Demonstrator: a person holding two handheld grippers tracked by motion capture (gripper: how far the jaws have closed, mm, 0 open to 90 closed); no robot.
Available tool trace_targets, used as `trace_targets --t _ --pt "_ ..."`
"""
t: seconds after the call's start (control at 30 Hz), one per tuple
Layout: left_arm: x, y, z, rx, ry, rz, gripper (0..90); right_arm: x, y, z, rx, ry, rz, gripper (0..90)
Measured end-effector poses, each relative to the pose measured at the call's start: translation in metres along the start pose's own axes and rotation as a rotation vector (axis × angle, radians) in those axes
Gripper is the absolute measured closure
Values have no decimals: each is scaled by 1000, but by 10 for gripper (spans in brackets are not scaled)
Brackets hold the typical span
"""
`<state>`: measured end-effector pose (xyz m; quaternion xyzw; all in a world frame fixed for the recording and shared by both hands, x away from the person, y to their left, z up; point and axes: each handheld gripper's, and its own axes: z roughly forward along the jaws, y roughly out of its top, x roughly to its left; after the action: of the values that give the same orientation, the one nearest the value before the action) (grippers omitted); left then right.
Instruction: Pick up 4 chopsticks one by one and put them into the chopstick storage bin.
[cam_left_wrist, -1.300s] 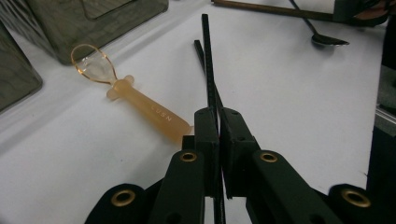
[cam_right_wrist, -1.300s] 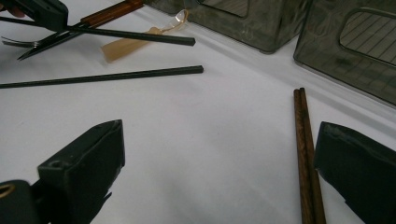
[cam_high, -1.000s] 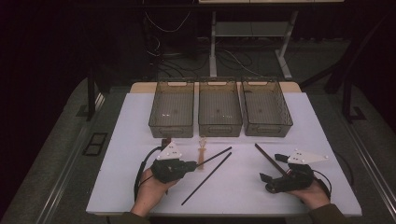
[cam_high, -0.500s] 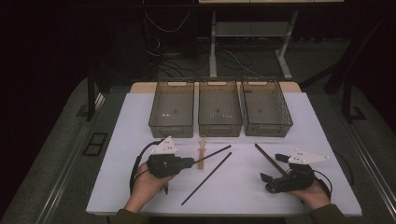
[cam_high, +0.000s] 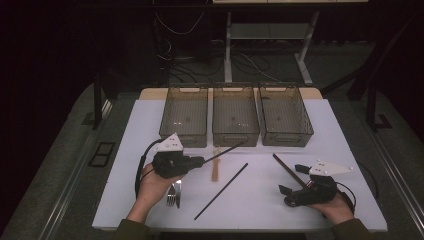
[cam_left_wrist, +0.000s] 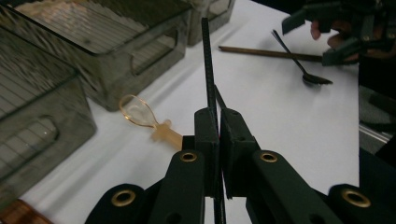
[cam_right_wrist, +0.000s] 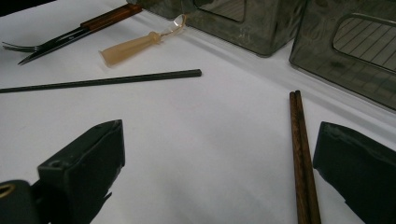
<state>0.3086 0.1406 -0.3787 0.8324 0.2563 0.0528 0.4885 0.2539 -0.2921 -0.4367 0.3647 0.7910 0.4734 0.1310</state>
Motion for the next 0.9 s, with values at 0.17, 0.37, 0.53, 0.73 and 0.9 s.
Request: trace_targets --t 0.17,0.37,0.53,0.73,0.9 --pt "8 4 -4 -21 12 -16 860 -1 0 0 -4 -3 0 25" --pt "17 9 -7 -37 30 -27 859 0 0 -1 -8 -10 5 25" --pt "25 13 -9 -43 53 -35 860 -2 0 -2 -10 -9 10 25" --pt "36 20 -12 -49 88 -46 859 -1 0 -2 -8 -2 9 25" --pt "46 29 -14 -53 129 -49 859 -1 0 -2 -8 2 10 25"
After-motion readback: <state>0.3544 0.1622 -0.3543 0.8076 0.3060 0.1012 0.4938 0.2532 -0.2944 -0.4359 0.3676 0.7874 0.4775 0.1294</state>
